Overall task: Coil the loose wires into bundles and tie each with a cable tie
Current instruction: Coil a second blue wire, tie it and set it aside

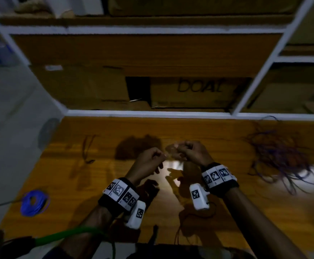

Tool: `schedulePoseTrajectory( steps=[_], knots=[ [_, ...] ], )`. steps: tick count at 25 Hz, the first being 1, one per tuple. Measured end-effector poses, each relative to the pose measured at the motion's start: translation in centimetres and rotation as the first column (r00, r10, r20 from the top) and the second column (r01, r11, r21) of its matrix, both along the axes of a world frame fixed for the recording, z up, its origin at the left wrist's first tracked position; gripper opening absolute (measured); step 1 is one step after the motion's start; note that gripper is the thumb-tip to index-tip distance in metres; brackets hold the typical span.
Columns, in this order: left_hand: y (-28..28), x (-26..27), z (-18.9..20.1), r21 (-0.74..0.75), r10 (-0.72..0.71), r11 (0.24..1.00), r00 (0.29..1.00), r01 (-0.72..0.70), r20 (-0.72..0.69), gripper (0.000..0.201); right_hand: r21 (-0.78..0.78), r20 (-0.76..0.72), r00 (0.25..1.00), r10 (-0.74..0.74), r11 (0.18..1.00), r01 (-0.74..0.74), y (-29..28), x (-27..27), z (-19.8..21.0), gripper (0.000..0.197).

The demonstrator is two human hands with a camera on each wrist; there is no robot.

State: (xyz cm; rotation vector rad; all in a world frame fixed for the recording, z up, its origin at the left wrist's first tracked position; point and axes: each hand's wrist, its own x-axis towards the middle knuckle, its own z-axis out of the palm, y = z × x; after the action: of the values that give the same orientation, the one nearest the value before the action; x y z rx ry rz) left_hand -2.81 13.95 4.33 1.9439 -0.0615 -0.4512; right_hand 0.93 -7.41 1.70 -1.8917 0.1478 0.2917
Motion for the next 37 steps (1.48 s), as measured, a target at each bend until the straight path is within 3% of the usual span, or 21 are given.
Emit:
schedulePoseTrajectory(
  steps=[1, 4, 6, 10, 12, 15, 16, 18, 22, 26, 30, 33, 37],
  knots=[
    [-1.7, 0.7, 0.4, 0.009, -0.058, 0.998, 0.998, 0.058, 0.021, 0.025, -0.037, 0.03, 0.998, -0.049, 0.998, 0.05, -2.1, -0.8, 0.1, 0.003],
    [-6.2, 2.5, 0.9, 0.038, -0.204, 0.979, 0.978, 0.202, 0.047, 0.024, -0.129, 0.071, 0.976, -0.206, 0.968, 0.213, -8.3, -3.3, -0.2, 0.015],
    [-8.8, 3.2, 0.6, 0.035, -0.279, 0.96, 0.96, 0.278, 0.024, 0.024, -0.219, 0.072, 0.941, -0.331, 0.915, 0.339, -12.2, -5.5, -1.1, 0.007],
    [-12.2, 3.1, -1.0, 0.024, -0.399, 0.916, 0.915, 0.401, -0.056, 0.025, -0.402, 0.041, 0.848, -0.529, 0.768, 0.498, -17.9, -10.3, -2.9, 0.039],
    [-13.3, 2.6, -1.9, 0.027, -0.459, 0.887, 0.886, 0.462, -0.066, 0.026, -0.485, 0.113, 0.777, -0.62, 0.648, 0.588, -19.4, -12.2, -3.4, 0.044],
    [-14.4, 2.4, -2.6, 0.045, -0.482, 0.871, 0.87, 0.488, -0.106, 0.028, -0.56, 0.308, 0.615, -0.725, 0.385, 0.734, -20.4, -13.7, -4.1, 0.05],
    [-14.7, 2.5, -2.9, 0.063, -0.49, 0.865, 0.865, 0.498, -0.11, 0.028, -0.562, 0.333, 0.582, -0.741, 0.339, 0.754, -20.7, -13.9, -4.5, 0.056],
    [-15.3, 2.7, -3.4, 0.094, -0.498, 0.857, 0.861, 0.507, -0.105, 0.026, -0.581, 0.287, 0.601, -0.746, 0.363, 0.728, -21.5, -13.8, -5.2, 0.063],
    [-15.8, 3.2, -4.1, 0.112, -0.501, 0.853, 0.86, 0.51, -0.094, 0.026, -0.578, 0.233, 0.704, -0.671, 0.486, 0.655, -22.1, -13.0, -5.7, 0.05],
    [-16.2, 3.2, -4.5, 0.114, -0.49, 0.856, 0.862, 0.504, -0.132, 0.026, -0.556, 0.286, 0.714, -0.639, 0.496, 0.666, -21.4, -12.0, -5.1, 0.058],
    [-16.6, 3.0, -4.6, 0.107, -0.474, 0.865, 0.868, 0.491, -0.151, 0.025, -0.525, 0.234, 0.75, -0.618, 0.569, 0.633, -22.8, -10.0, -4.2, 0.067],
    [-17.0, 3.0, -4.7, 0.108, -0.47, 0.866, 0.869, 0.488, -0.155, 0.025, -0.475, 0.268, 0.781, -0.564, 0.628, 0.616, -23.9, -7.8, -3.0, 0.046],
    [-18.1, 3.1, -3.5, 0.058, -0.446, 0.889, 0.887, 0.455, -0.121, 0.021, -0.409, 0.417, 0.821, -0.389, 0.727, 0.552, -23.2, -7.5, -2.3, 0.02]
  ],
)
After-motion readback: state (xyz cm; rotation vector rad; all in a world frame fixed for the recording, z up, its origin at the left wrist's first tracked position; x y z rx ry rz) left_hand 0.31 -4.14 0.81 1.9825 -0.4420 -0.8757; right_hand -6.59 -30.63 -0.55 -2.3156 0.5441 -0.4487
